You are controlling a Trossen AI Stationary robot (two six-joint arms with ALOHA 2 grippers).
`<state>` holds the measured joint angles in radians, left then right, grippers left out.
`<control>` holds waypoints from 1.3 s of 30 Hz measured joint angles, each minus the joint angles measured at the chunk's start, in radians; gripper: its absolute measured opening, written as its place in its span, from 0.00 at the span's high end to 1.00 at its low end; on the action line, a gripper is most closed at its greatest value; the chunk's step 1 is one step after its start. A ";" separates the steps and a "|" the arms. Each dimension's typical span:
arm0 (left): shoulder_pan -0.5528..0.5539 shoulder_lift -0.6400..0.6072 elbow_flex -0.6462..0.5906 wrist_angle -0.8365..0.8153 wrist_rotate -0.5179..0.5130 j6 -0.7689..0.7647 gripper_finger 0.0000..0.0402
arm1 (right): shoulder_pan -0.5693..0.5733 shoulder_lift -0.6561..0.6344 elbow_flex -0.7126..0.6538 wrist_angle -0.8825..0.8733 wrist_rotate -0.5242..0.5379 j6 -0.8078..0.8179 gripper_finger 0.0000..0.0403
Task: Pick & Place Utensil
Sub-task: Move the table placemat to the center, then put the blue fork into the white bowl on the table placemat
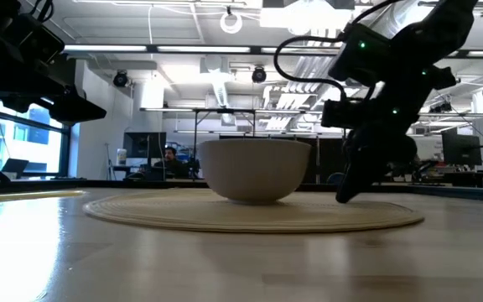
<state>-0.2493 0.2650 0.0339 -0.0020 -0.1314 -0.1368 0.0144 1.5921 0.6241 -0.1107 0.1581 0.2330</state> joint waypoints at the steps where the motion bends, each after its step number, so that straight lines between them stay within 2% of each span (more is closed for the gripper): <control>1: 0.000 0.000 0.000 0.000 0.000 0.000 0.06 | -0.003 0.003 -0.001 0.015 0.000 -0.006 0.71; 6: 0.000 0.000 0.000 0.000 0.000 0.000 0.06 | -0.012 -0.008 -0.001 0.015 -0.007 -0.030 0.71; 13: 0.000 0.000 0.000 0.000 0.000 0.000 0.06 | -0.029 -0.044 0.000 -0.108 -0.027 -0.031 0.71; 19: 0.000 0.000 0.000 0.000 0.000 0.000 0.06 | -0.027 -0.094 0.000 -0.146 -0.034 -0.027 0.71; 25: 0.000 0.000 0.000 0.000 0.000 0.000 0.06 | -0.032 -0.153 0.121 -0.358 0.016 -0.033 0.71; 31: 0.000 0.000 0.000 0.000 0.000 0.000 0.06 | -0.073 -0.158 0.233 -0.538 0.034 -0.067 0.71; 36: 0.000 0.000 0.000 0.000 0.000 0.000 0.06 | -0.136 -0.156 0.325 -0.589 0.058 -0.013 0.71; 39: 0.000 0.000 0.000 0.000 0.000 0.000 0.06 | -0.187 -0.154 0.397 -0.589 0.034 -0.012 0.71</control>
<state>-0.2493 0.2653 0.0340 -0.0021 -0.1313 -0.1368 -0.1721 1.4385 1.0208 -0.6998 0.1917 0.2210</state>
